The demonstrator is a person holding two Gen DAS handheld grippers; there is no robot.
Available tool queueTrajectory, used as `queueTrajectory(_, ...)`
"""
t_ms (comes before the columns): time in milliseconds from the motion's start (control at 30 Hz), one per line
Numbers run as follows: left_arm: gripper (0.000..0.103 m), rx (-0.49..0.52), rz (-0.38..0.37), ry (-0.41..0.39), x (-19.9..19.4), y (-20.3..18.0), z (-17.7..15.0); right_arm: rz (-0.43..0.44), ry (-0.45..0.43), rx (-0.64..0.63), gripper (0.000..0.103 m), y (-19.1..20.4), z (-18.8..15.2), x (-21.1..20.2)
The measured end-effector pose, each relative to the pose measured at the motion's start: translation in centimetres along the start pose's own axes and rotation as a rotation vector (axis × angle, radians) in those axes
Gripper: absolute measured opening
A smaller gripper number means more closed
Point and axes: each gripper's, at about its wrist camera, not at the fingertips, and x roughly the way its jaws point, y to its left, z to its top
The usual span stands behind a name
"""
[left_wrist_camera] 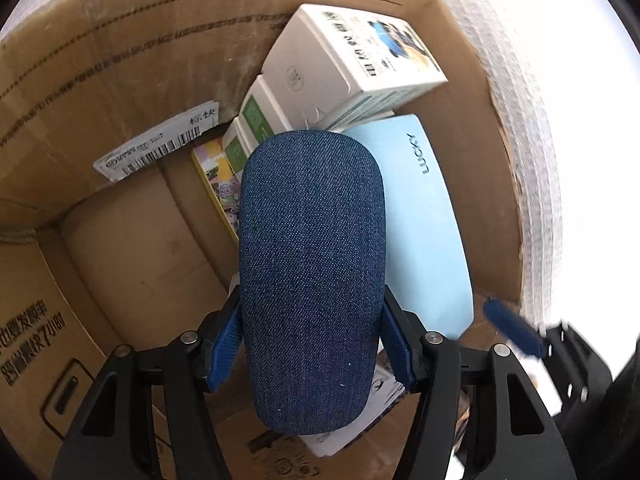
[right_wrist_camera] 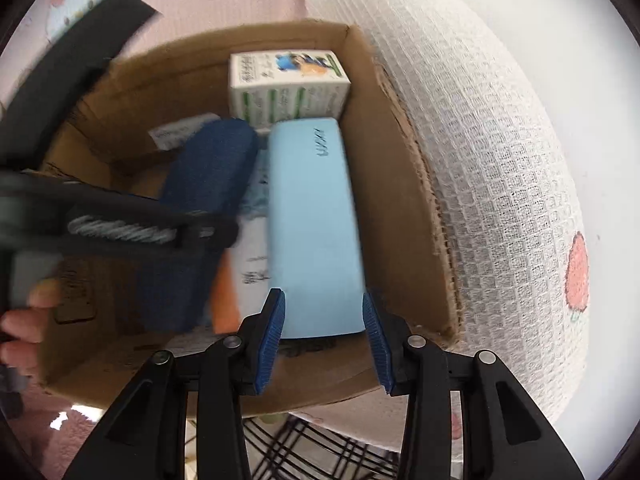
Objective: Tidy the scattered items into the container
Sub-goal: 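Open the right gripper off the LUCKY case while the left gripper pushes the denim case down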
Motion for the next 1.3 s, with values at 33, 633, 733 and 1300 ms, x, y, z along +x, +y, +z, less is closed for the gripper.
queueTrajectory(33,0.066,0.006,0.006,0.001,0.1,-0.1,0.0,0.011,-0.016,-0.001,0.038,0.2,-0.2,-0.5)
queueTrajectory(633,0.066,-0.158,-0.193,-0.013,-0.1,3.1,-1.0,0.191,-0.034,0.125,0.038,1.4,-1.1,0.1)
queueTrajectory(733,0.066,-0.168,-0.202,-0.004,-0.3,3.4,-1.0,0.206,-0.04,0.129,0.038,0.9,-0.6,0.6)
queueTrajectory(1300,0.067,-0.209,-0.284,0.017,-1.8,6.0,-1.5,0.198,-0.054,0.107,0.038,1.6,1.3,3.3)
